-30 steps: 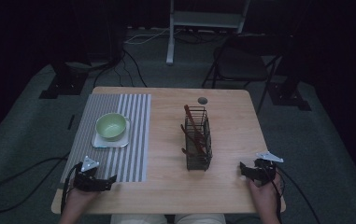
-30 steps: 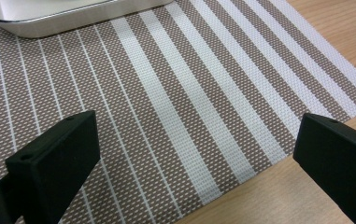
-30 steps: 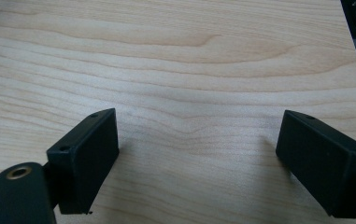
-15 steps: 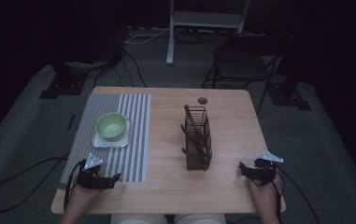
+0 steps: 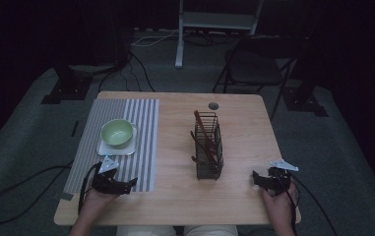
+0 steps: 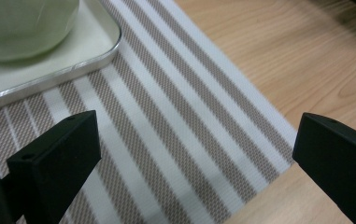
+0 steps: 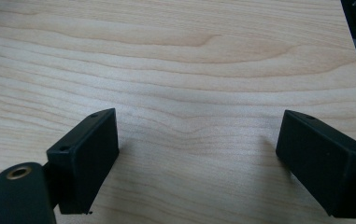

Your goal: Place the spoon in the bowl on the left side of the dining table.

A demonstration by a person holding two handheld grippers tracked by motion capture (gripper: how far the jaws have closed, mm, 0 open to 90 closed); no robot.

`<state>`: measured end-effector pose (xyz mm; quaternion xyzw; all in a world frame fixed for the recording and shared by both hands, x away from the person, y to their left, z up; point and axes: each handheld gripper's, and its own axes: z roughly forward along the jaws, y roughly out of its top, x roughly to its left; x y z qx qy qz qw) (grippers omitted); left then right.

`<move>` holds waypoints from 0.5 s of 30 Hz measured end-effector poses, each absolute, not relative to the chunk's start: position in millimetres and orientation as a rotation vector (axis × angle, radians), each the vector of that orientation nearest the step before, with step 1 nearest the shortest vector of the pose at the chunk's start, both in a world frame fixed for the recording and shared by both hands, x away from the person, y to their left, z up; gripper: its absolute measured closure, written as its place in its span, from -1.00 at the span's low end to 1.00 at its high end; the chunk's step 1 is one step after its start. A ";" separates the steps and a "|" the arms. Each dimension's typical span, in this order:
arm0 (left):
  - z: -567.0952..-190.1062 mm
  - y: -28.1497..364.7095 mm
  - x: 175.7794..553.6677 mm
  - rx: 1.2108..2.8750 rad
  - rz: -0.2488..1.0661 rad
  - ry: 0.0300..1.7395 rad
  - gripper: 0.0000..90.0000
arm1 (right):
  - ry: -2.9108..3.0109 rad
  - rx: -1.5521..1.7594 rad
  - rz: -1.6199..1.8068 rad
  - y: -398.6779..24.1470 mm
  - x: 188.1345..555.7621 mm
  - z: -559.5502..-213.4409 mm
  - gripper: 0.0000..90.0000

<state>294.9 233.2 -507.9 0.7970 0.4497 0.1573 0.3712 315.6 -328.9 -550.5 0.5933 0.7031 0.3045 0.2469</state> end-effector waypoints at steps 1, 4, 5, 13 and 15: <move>-507.9 233.2 294.9 2.044 0.403 1.153 -0.98 | 1.917 1.618 0.830 -328.9 315.6 -550.5 -0.72; -503.1 222.2 299.1 2.048 0.408 1.121 -0.98 | 1.917 1.618 0.831 -328.9 315.6 -550.5 -0.72; -501.9 219.5 300.0 2.049 0.404 1.110 -0.98 | 1.918 1.618 0.830 -329.0 315.6 -550.5 -0.72; -491.4 203.8 306.1 2.028 0.397 1.057 -0.98 | 1.918 1.618 0.831 -328.9 315.8 -550.5 -0.72; -489.3 199.8 307.6 2.024 0.399 1.050 -0.98 | 1.918 1.618 0.832 -328.9 315.8 -550.5 -0.72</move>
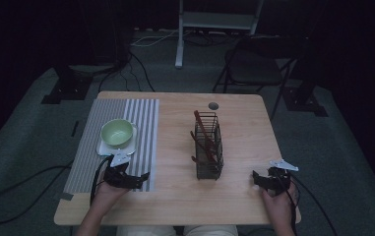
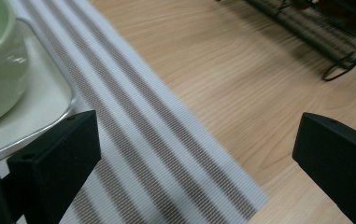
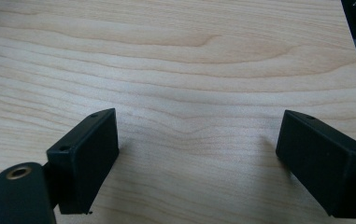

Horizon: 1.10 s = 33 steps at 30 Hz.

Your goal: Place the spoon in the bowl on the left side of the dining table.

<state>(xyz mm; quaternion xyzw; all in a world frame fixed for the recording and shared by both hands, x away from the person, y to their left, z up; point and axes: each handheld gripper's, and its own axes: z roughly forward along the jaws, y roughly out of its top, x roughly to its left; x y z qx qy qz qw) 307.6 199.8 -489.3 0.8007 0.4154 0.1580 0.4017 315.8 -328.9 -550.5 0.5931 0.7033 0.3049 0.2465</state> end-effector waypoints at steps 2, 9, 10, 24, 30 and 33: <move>-487.3 195.7 309.4 2.024 0.396 1.035 -0.98 | 1.918 1.618 0.831 -328.9 315.8 -550.5 -0.72; -481.2 180.9 315.6 2.032 0.393 0.988 -0.98 | 1.918 1.617 0.831 -328.9 315.8 -550.5 -0.72; -481.2 180.9 315.6 2.032 0.393 0.988 -0.98 | 1.918 1.618 0.831 -328.9 315.8 -550.5 -0.72; -465.9 160.0 325.1 2.017 0.395 0.927 -0.98 | 1.918 1.618 0.833 -328.9 315.9 -550.5 -0.72; -459.0 152.8 327.8 2.016 0.381 0.899 -0.98 | 1.918 1.617 0.832 -329.0 315.8 -550.5 -0.72; -454.9 148.9 330.2 2.017 0.385 0.884 -0.98 | 1.918 1.616 0.832 -329.0 315.9 -550.6 -0.72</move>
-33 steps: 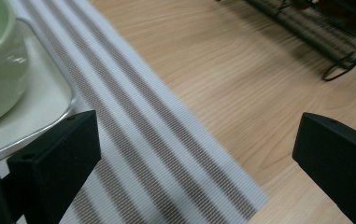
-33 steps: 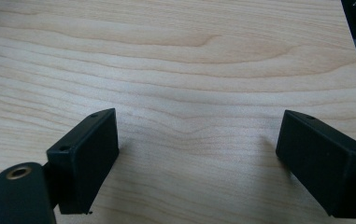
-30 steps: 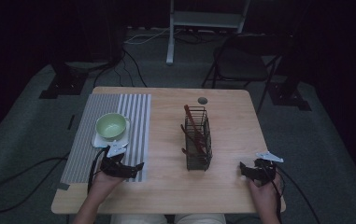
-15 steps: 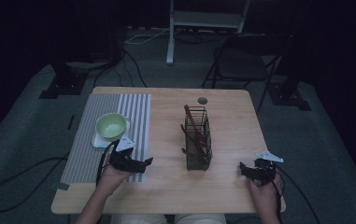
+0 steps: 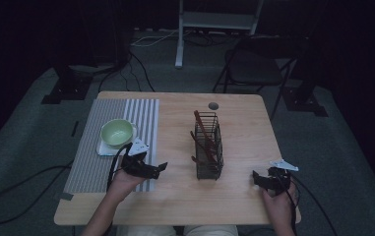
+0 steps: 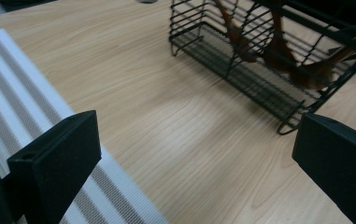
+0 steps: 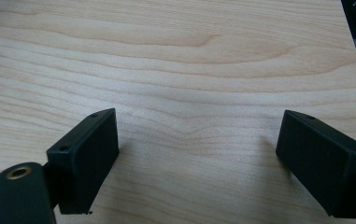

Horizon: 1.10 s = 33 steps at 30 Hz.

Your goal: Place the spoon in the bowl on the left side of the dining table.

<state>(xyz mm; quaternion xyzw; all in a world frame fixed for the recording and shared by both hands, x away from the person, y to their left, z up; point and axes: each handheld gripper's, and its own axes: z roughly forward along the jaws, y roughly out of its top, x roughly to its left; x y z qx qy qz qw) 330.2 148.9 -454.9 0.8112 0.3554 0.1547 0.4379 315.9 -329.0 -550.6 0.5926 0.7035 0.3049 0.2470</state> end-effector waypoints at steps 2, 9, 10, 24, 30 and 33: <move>-452.7 146.4 332.1 2.016 0.375 0.867 -0.98 | 1.919 1.616 0.832 -329.0 315.9 -550.6 -0.72; -444.0 136.4 339.8 2.010 0.370 0.832 -0.98 | 1.918 1.616 0.832 -329.0 315.9 -550.6 -0.72; -441.7 134.8 341.1 2.005 0.368 0.827 -0.97 | 1.919 1.615 0.832 -329.1 315.9 -550.6 -0.72; -424.7 110.6 357.1 1.987 0.359 0.752 -0.91 | 1.918 1.615 0.832 -329.1 315.9 -550.6 -0.72; -425.4 99.8 362.9 1.972 0.345 0.737 -0.82 | 1.918 1.615 0.831 -329.1 315.9 -550.6 -0.72; -425.9 92.9 365.4 1.977 0.347 0.727 -0.71 | 1.919 1.613 0.831 -329.2 315.9 -550.6 -0.72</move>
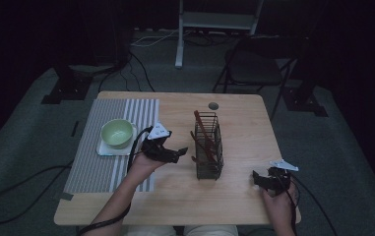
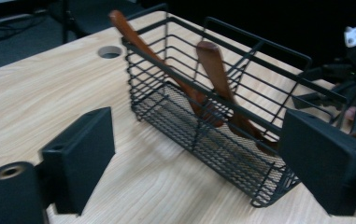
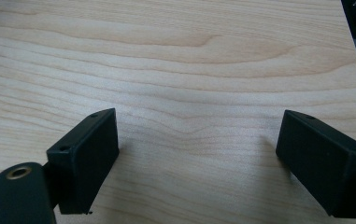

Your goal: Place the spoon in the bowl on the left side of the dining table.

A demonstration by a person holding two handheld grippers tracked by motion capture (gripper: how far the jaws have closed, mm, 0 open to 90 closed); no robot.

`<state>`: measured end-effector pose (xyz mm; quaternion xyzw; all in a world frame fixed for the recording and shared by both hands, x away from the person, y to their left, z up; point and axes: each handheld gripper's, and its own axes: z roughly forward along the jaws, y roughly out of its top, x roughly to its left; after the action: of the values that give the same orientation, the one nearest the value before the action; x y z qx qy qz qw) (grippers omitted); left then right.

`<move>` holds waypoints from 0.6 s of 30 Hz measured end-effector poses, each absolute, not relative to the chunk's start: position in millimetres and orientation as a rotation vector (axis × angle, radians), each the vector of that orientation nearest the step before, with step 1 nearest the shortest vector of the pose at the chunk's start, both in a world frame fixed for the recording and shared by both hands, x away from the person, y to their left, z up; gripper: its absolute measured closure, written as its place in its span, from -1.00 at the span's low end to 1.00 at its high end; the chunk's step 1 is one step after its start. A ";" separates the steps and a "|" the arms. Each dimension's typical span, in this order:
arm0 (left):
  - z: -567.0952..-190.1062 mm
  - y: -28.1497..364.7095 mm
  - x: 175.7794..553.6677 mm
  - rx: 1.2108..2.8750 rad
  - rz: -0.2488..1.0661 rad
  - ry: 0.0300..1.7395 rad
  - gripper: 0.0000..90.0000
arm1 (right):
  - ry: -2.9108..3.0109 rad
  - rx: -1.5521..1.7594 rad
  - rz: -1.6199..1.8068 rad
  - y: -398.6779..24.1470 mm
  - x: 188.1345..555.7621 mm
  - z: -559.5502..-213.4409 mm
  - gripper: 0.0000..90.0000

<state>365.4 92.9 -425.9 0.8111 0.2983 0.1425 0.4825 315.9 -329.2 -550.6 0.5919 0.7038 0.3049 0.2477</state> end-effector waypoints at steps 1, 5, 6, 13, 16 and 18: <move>-425.4 90.5 366.4 1.981 0.352 0.726 -0.71 | 1.918 1.615 0.831 -329.1 315.9 -550.6 -0.72; -422.9 83.2 369.3 1.982 0.338 0.714 -0.68 | 1.918 1.615 0.832 -329.1 315.9 -550.6 -0.72; -419.9 77.0 370.8 1.984 0.335 0.699 -0.68 | 1.919 1.615 0.831 -329.1 315.9 -550.5 -0.72; -417.6 62.9 377.4 2.017 0.332 0.695 -0.56 | 1.918 1.614 0.832 -329.1 315.9 -550.6 -0.72; -418.5 61.1 380.2 2.009 0.315 0.681 -0.30 | 1.919 1.614 0.832 -329.1 315.9 -550.6 -0.72; -419.5 60.4 382.7 2.007 0.298 0.685 -0.17 | 1.920 1.613 0.831 -329.2 315.9 -550.6 -0.72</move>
<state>382.7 60.4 -419.5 0.8225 0.2809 0.1222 0.4793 315.9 -329.2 -550.6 0.5917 0.7042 0.3048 0.2473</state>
